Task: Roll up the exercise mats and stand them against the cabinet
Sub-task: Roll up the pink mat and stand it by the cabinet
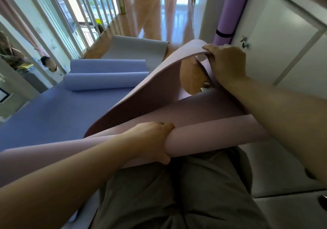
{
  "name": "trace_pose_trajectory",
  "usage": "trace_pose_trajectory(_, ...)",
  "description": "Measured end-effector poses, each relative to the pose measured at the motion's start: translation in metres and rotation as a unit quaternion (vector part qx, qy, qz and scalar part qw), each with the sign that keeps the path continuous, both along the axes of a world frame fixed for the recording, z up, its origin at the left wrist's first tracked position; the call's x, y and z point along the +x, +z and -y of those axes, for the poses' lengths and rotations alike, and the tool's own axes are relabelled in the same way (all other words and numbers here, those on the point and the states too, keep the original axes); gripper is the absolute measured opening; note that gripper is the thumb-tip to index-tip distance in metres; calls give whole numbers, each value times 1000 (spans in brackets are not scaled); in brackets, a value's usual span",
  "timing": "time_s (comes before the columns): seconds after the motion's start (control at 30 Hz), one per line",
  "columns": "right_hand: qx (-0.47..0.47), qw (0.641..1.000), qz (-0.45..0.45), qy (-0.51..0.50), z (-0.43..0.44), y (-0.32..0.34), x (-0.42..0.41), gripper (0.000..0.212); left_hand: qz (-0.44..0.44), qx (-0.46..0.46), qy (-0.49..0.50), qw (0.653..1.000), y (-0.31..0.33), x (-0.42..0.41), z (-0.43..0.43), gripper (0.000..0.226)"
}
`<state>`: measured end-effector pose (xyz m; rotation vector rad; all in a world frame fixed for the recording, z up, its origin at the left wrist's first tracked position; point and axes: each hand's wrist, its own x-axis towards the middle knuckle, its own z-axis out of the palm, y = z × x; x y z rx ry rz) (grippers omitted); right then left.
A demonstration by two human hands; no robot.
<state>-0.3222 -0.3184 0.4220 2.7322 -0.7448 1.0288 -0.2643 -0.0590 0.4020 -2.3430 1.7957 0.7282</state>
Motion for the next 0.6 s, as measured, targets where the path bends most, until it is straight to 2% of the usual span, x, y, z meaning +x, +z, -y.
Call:
trace_pose_trajectory(0.1, -13, 998, 39, 41, -14, 11, 19, 30, -15, 10, 0, 1000, 0, 3, 0, 75)
trace_pose_trajectory(0.27, -41, 990, 3, 134, -48, 24, 42, 24, -20, 0, -12, 1000, -2, 4, 0, 73)
trace_pose_trajectory(0.33, 22, 982, -88, 168, -63, 26, 49, 29, -11, -6, -13, 1000, -3, 5, 0, 74)
trace_pose_trajectory(0.43, 138, 948, -200, 207, -83, 3, 47, 28, 18, -22, -6, 1000, -6, 4, -4, 78)
trace_pose_trajectory(0.5, 208, 928, -215, 221, -95, -19, 36, 26, 24, -46, 11, 999, -8, 2, -8, 83)
trace_pose_trajectory(0.6, 293, 911, -186, 224, -97, -42, 23, 23, 27, -70, 28, 997, -10, -3, -14, 84)
